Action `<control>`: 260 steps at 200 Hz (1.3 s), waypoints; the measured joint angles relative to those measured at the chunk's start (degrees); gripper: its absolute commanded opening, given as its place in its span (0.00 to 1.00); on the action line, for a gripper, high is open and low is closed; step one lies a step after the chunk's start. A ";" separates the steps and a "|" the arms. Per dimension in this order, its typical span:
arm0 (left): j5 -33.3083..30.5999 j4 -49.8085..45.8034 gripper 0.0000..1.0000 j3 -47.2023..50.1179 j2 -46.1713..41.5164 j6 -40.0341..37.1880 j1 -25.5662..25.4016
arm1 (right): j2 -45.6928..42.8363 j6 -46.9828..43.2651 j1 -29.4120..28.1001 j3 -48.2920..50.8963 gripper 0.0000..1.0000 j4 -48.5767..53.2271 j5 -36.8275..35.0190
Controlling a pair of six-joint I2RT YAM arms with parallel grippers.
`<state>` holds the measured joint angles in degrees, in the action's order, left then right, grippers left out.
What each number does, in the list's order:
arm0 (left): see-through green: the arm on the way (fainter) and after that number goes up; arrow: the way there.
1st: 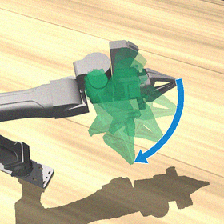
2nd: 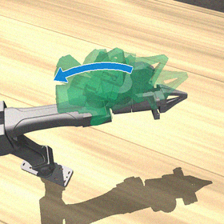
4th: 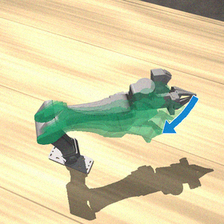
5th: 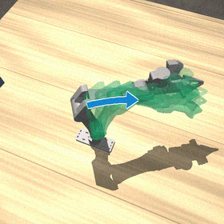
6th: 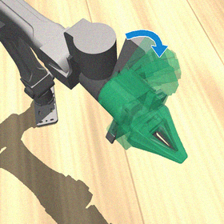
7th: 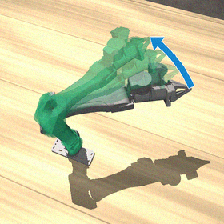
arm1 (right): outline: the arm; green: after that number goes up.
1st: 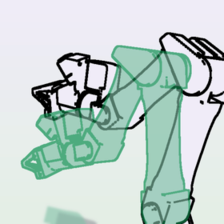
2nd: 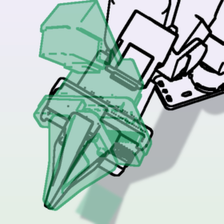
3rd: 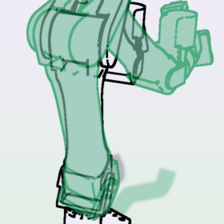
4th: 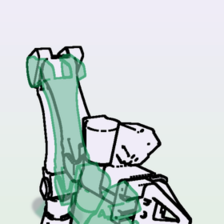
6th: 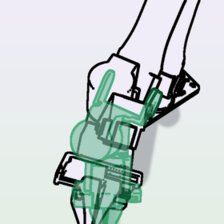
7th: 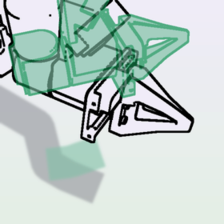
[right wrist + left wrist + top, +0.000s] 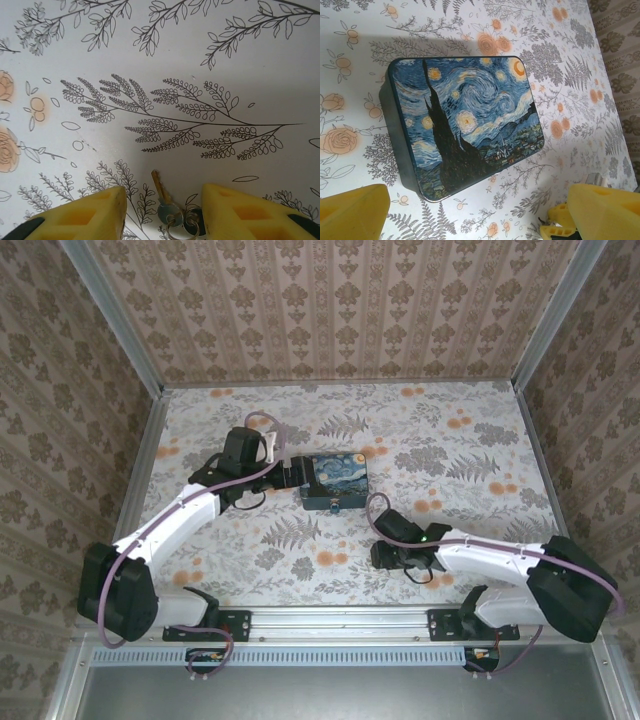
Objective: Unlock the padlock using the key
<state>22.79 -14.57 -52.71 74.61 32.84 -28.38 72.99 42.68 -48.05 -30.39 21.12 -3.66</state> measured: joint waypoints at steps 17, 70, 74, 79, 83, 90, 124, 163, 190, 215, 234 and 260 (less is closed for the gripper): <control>0.13 0.02 1.00 0.39 0.00 0.00 0.37 | 1.44 0.00 -1.14 -1.27 0.45 1.31 -1.51; 1.09 0.04 1.00 1.01 -0.02 -0.02 1.18 | 5.79 -0.31 -5.27 -5.11 0.45 5.75 -5.86; 1.09 0.02 1.00 1.01 -0.04 -0.02 1.18 | 6.21 -0.31 -5.49 -5.40 0.45 6.03 -6.19; 1.22 0.02 1.00 1.01 -0.04 -0.02 1.22 | 6.58 -0.37 -5.70 -5.70 0.45 6.34 -6.49; 1.33 0.02 1.00 1.01 -0.04 -0.02 1.36 | 6.82 -0.44 -5.90 -5.92 0.45 6.56 -6.73; 1.46 0.02 1.00 1.01 -0.09 -0.02 1.44 | 7.19 -0.46 -6.14 -6.21 0.44 6.97 -7.04; 1.90 0.04 1.00 1.01 -0.11 -0.02 1.49 | 8.00 -0.46 -7.04 -6.88 0.43 7.78 -8.13; 2.58 0.02 1.00 1.01 -0.11 -0.04 2.51 | 7.76 -0.39 -7.23 -6.71 0.38 7.87 -8.15; 2.60 0.02 1.00 1.01 -0.11 -0.04 3.56 | 6.95 -0.37 -7.34 -5.99 0.35 7.78 -8.07; 2.95 0.02 1.00 1.01 -0.11 -0.04 3.58 | 6.49 -0.35 -7.34 -5.70 0.26 7.96 -7.96; 2.97 0.02 1.00 1.01 -0.11 -0.04 3.63 | 6.10 -0.22 -7.37 -5.18 0.27 7.80 -7.93; 2.97 0.02 1.00 1.01 -0.11 -0.04 3.63 | 5.84 -0.17 -7.39 -4.76 0.36 7.48 -7.91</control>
<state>25.76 -14.55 -51.70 74.50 32.80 -24.75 78.83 42.50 -55.44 -35.16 28.60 -11.57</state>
